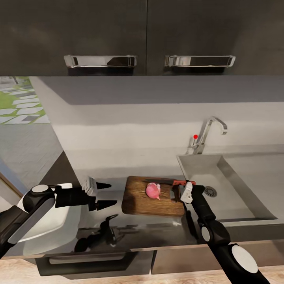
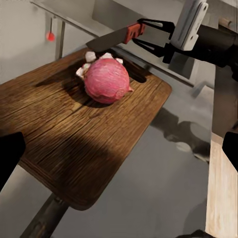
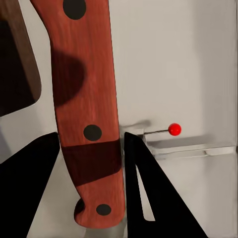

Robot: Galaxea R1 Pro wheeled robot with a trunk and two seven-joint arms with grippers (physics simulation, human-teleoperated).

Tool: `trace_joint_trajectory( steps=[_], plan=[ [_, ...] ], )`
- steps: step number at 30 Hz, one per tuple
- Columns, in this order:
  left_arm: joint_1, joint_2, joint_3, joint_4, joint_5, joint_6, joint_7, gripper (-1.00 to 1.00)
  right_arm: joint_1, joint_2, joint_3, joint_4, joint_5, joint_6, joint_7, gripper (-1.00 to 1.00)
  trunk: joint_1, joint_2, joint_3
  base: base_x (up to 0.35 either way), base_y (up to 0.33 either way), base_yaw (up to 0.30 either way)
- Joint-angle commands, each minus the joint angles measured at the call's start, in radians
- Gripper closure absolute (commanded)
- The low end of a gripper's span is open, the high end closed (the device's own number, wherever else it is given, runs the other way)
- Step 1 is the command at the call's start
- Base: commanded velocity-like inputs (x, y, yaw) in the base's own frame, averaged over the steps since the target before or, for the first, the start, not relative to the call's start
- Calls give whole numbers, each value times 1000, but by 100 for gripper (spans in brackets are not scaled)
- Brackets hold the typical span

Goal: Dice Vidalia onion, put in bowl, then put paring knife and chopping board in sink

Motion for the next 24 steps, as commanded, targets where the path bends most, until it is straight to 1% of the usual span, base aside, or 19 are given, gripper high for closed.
trace_joint_trajectory(
  steps=[1, 12, 18, 24],
  plan=[
    [-1, 1, -2, 0, 9, 8, 2, -100, -1, -1, 4, 0, 10, 10, -4, 100, 0, -1, -1, 0, 0, 0],
    [-1, 0, 0, -1, 8, 8, 2, -100, -1, -1, 4, 0, 10, 10, -4, 100, 0, -1, -1, 35, 0, 0],
    [-1, -1, 0, 0, 8, 8, 3, -100, -1, -1, 3, 0, 10, 10, -4, 100, -23, 41, 17, 1, 0, 0],
    [-1, 0, 0, 0, 9, 8, 2, -100, -1, -1, 2, 0, 10, 10, -4, 100, -23, 41, 17, 0, 0, 0]
  ],
)
